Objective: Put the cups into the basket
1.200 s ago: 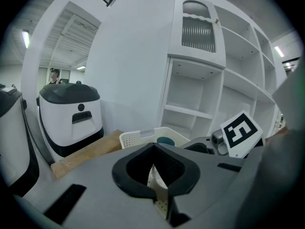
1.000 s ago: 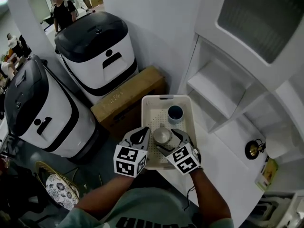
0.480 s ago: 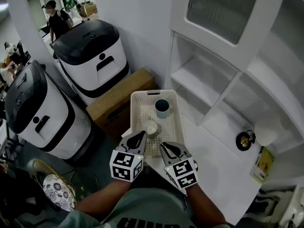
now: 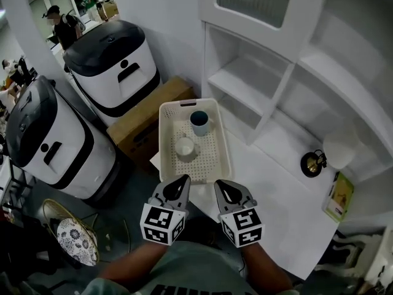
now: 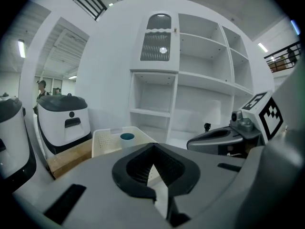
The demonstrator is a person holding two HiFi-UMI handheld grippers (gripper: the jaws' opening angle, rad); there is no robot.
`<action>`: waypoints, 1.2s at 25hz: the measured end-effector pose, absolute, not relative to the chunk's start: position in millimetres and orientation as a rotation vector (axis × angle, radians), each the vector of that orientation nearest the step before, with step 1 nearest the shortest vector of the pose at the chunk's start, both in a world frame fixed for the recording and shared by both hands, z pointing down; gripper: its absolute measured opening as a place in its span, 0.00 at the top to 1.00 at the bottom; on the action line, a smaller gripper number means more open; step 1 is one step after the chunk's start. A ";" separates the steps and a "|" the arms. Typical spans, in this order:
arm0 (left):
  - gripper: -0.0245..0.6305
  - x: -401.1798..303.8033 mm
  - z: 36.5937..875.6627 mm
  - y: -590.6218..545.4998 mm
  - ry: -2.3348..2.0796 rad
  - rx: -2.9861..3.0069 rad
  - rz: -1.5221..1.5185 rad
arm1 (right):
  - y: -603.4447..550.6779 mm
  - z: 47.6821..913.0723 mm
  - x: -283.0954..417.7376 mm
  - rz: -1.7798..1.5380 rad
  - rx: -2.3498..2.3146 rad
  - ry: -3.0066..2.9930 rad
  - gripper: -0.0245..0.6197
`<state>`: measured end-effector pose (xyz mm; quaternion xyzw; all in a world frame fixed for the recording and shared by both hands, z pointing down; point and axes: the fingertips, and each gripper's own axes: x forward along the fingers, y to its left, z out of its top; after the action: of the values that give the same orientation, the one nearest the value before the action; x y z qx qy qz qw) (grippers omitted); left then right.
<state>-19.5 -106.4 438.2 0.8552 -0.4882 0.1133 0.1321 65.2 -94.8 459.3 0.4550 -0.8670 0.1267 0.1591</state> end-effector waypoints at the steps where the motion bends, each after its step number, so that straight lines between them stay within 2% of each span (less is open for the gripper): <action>1: 0.96 -16.8 438.7 -102.2 -1.410 2.489 0.334 | -91.9 458.1 67.5 0.364 1.315 -2.477 0.94; 10: 0.96 -19.0 428.9 -70.0 -1.378 2.559 0.313 | -62.8 442.1 63.7 0.314 1.409 -2.451 0.94; 30: 0.96 -95.3 424.7 47.3 -1.200 2.683 0.284 | 53.2 446.0 -9.0 0.353 1.568 -2.288 0.94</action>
<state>-95.3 47.3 424.7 0.9046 -0.4046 0.0958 0.0944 -9.0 53.2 446.0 0.5523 -0.8062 0.1245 0.1719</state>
